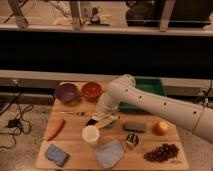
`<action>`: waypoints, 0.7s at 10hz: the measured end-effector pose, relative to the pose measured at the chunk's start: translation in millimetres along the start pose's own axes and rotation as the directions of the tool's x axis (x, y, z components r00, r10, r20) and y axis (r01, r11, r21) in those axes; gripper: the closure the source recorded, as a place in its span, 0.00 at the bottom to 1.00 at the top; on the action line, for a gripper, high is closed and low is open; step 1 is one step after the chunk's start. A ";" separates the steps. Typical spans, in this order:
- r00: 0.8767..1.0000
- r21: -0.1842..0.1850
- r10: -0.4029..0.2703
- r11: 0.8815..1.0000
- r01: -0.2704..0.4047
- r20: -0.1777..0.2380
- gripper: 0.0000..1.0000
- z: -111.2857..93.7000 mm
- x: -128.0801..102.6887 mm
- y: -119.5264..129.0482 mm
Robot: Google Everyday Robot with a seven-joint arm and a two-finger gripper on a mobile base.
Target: Place banana in plastic cup
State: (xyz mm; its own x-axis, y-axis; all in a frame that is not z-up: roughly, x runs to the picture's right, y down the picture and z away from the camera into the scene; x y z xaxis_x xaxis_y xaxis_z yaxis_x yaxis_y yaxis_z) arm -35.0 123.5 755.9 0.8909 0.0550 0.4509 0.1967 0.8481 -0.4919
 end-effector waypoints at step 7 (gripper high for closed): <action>1.000 0.000 -0.001 1.000 0.001 0.000 0.22 0.2 -0.1 0.0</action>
State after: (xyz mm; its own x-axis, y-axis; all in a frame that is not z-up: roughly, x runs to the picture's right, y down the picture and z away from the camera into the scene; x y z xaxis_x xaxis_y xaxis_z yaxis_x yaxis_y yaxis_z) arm -35.2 123.5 756.0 0.8907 0.0543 0.4513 0.1974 0.8481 -0.4917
